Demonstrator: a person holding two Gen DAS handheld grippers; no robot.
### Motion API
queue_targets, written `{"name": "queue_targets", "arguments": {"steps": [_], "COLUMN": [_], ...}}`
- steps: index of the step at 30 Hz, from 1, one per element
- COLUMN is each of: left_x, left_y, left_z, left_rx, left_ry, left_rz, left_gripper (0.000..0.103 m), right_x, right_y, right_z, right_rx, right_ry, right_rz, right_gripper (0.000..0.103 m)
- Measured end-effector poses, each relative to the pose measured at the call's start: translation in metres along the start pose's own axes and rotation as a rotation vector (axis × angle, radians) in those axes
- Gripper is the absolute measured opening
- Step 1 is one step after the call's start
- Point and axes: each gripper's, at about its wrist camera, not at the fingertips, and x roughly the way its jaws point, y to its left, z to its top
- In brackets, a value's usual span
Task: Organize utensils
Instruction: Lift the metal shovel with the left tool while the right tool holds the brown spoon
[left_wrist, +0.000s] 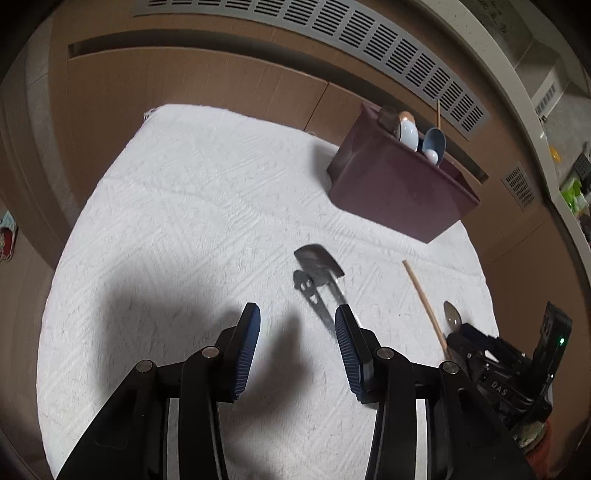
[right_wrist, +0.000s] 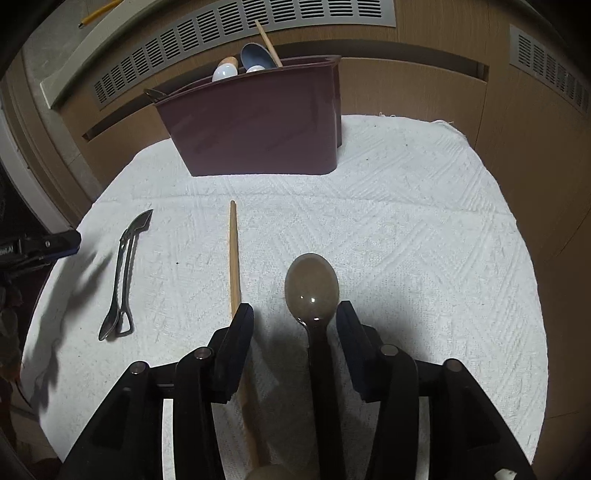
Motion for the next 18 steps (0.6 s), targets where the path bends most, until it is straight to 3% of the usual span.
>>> {"name": "queue_targets", "arguments": {"steps": [4, 6, 7, 11, 14, 18], "left_x": [0.007, 0.012, 0.015, 0.026, 0.037, 0.063], "left_y": [-0.009, -0.014, -0.017, -0.031, -0.039, -0.044], "left_z": [-0.009, -0.012, -0.012, -0.006, 0.008, 0.030], "left_rx": [0.025, 0.017, 0.018, 0.039, 0.026, -0.015], "left_ry": [0.046, 0.073, 0.086, 0.084, 0.070, 0.062], "left_rz": [-0.010, -0.025, -0.032, -0.017, 0.028, 0.146], "left_gripper": [0.044, 0.044, 0.044, 0.044, 0.044, 0.044], "right_x": [0.012, 0.015, 0.016, 0.008, -0.005, -0.017], "right_y": [0.017, 0.020, 0.020, 0.014, 0.008, 0.003], "right_z": [0.009, 0.015, 0.018, 0.021, 0.017, 0.012], "right_rx": [-0.106, -0.126, -0.137, -0.110, -0.098, -0.079], "right_ry": [-0.001, 0.000, 0.002, -0.010, -0.037, -0.058], "right_rz": [-0.070, -0.085, -0.082, -0.055, -0.068, -0.072], "right_gripper": [0.044, 0.036, 0.029, 0.029, 0.029, 0.030]}}
